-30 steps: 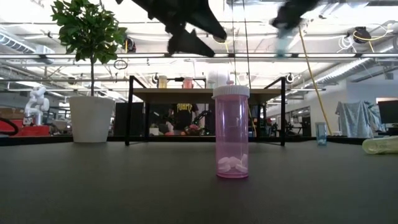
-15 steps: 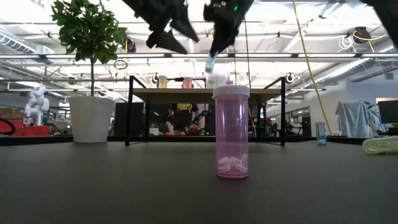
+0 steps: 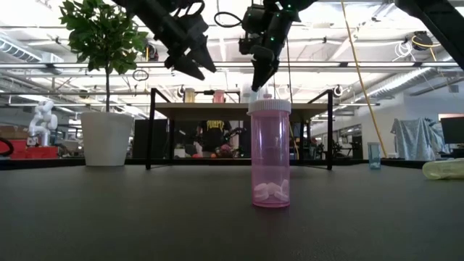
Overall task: Pick and place medicine bottles onto shelf by color
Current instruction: Put the bottom blue pill bottle on the shelf aligned with the other blue pill bottle
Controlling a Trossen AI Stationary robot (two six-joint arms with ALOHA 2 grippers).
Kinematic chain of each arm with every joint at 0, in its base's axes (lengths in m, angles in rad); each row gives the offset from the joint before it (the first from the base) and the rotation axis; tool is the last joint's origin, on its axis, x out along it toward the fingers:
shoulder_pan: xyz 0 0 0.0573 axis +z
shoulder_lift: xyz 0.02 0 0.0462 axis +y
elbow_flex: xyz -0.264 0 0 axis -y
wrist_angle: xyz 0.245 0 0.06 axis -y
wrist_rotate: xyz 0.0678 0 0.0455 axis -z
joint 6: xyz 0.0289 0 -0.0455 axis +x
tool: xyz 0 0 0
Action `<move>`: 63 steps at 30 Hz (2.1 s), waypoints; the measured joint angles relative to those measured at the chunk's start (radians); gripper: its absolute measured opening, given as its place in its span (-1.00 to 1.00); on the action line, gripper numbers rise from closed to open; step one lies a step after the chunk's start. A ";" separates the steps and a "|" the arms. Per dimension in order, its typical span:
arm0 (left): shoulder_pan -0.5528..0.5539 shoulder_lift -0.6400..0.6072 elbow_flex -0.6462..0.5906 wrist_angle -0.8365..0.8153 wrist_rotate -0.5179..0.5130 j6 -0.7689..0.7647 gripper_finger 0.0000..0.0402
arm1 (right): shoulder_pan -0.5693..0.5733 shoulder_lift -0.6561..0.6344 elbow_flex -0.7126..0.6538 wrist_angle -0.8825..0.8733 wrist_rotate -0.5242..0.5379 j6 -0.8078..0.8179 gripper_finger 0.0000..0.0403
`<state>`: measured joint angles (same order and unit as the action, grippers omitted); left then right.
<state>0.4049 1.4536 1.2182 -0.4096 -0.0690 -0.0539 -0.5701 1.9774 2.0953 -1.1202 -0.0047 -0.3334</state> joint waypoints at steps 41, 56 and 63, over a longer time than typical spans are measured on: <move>-0.008 0.001 0.000 -0.009 0.046 -0.062 0.55 | -0.014 0.007 -0.021 0.074 -0.052 -0.038 -0.36; -0.007 0.001 0.000 -0.009 0.046 -0.068 0.56 | -0.024 0.007 -0.022 0.061 -0.100 -0.019 -0.33; -0.007 0.001 0.000 -0.009 0.045 -0.082 0.56 | -0.026 0.007 -0.022 0.061 -0.099 -0.020 -0.33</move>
<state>0.3977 1.4548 1.2186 -0.4191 -0.0238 -0.1357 -0.5957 1.9842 2.0735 -1.0592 -0.1033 -0.3533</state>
